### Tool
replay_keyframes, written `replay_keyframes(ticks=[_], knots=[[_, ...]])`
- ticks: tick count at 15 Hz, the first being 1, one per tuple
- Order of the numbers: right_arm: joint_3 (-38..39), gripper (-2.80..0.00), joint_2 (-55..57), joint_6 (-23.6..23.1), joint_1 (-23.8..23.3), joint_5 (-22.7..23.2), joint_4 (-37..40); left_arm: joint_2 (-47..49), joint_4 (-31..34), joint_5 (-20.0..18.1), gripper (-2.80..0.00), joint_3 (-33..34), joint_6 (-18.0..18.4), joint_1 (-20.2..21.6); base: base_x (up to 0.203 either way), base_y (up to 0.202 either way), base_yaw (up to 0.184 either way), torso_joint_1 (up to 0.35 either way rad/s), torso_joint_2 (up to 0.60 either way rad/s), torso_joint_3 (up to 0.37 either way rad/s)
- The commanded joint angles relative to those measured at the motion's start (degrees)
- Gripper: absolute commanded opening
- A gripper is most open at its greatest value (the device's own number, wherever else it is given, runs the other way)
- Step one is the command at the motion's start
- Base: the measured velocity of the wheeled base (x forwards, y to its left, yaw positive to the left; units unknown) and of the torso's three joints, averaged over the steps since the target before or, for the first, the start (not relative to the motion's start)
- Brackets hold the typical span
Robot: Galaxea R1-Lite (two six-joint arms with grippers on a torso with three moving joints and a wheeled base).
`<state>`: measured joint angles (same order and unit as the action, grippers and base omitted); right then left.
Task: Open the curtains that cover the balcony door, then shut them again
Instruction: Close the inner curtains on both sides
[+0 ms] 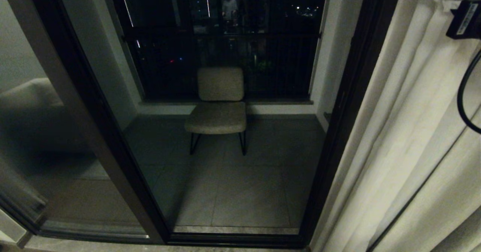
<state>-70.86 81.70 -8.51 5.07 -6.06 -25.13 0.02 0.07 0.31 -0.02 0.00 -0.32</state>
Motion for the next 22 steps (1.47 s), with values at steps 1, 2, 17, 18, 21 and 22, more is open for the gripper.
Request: replay_keyframes(ticks=[1,2,17,18,21,22], knots=[[-0.33,-2.8,0.12,-0.1,0.03,-0.01,0.08,-0.02,0.01,0.04,-2.8,0.02,0.0,-0.03,0.0,0.0,0.0,0.0,0.0,0.0],[-0.33,-2.8,0.04,-0.1,0.03,-0.01,0.17,-0.02,0.01,0.04,-2.8,0.02,0.0,-0.03,0.003,0.095,-0.003,0.002,-0.01,0.002],[-0.77,-2.8,0.65,-0.19,3.63,-1.31,-0.73,-0.02,0.01,0.04,-2.8,0.02,0.18,-0.03,0.0,0.191,0.0,0.002,0.0,0.003],[-0.77,-2.8,0.65,-0.19,3.72,-1.32,-0.8,-0.02,0.01,0.04,-2.8,0.02,0.18,-0.03,0.0,0.196,-0.003,-0.005,0.0,0.007],[-0.77,-2.8,1.09,-0.28,4.35,-1.32,-0.93,-0.02,0.01,0.04,-2.8,0.02,0.18,-0.03,0.0,0.194,0.001,0.001,0.0,0.002],[-0.77,-2.8,1.09,-0.28,4.93,-1.32,-0.97,-0.02,0.01,0.04,-2.8,0.02,0.18,-0.03,0.0,0.196,-0.003,-0.002,0.0,0.002]])
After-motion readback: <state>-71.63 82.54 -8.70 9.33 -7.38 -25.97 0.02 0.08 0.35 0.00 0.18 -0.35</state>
